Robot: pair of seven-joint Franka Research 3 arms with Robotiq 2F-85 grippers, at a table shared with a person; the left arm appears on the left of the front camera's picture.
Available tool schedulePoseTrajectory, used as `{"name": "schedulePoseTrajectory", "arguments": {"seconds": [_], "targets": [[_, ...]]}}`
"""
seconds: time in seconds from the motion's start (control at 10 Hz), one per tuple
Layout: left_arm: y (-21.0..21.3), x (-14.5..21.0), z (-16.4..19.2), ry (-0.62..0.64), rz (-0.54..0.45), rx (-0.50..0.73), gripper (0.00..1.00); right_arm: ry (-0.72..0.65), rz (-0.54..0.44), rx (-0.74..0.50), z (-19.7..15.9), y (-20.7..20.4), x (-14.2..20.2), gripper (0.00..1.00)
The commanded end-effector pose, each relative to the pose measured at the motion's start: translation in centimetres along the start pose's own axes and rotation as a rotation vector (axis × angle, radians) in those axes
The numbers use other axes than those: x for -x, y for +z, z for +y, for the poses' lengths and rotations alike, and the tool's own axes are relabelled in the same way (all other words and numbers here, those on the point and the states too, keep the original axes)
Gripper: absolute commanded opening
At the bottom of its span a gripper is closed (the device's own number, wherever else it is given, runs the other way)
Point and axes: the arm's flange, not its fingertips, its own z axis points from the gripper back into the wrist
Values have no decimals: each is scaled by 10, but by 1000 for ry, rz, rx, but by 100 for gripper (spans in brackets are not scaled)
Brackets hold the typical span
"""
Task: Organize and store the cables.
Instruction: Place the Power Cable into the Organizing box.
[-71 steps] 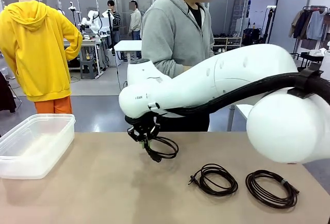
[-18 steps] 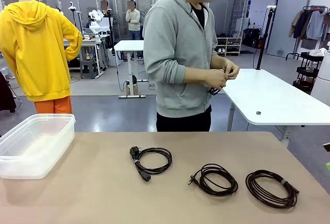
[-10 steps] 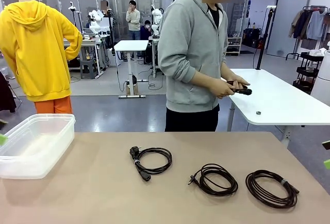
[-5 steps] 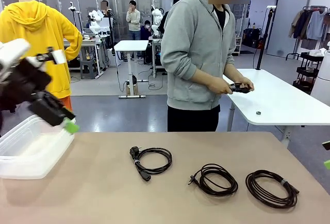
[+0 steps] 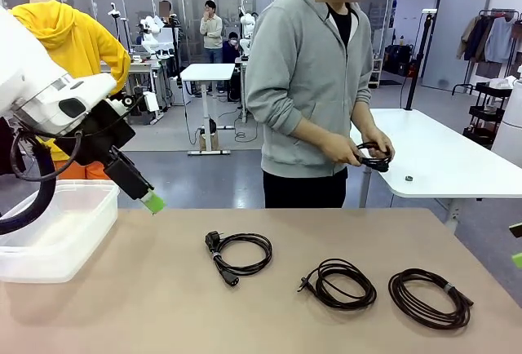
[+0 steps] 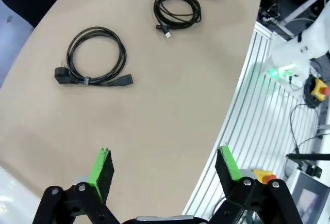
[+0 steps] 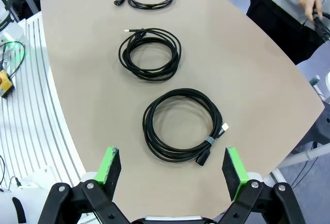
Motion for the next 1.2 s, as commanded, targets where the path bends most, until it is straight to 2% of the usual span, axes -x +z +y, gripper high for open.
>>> {"name": "schedulePoseTrajectory", "arguments": {"seconds": [0.0, 0.2, 0.3, 0.5, 0.9, 1.1], "targets": [[7, 5, -3, 6, -20, -1, 100, 22, -14, -2, -2, 1, 0, 100], [3, 0, 0, 0, -6, -4, 100, 22, -14, -2, -2, 1, 0, 100], [-14, -18, 11, 153, -24, -43, 100, 22, -14, -2, -2, 1, 0, 100], [-52, -48, 32, 247, 22, -33, 100, 22, -14, -2, -2, 1, 0, 100], [-136, -82, 59, 506, 94, -265, 100, 22, -14, -2, -2, 1, 0, 100], [-163, -92, 76, 687, 129, -310, 100, 22, -14, -2, -2, 1, 0, 100]]}}
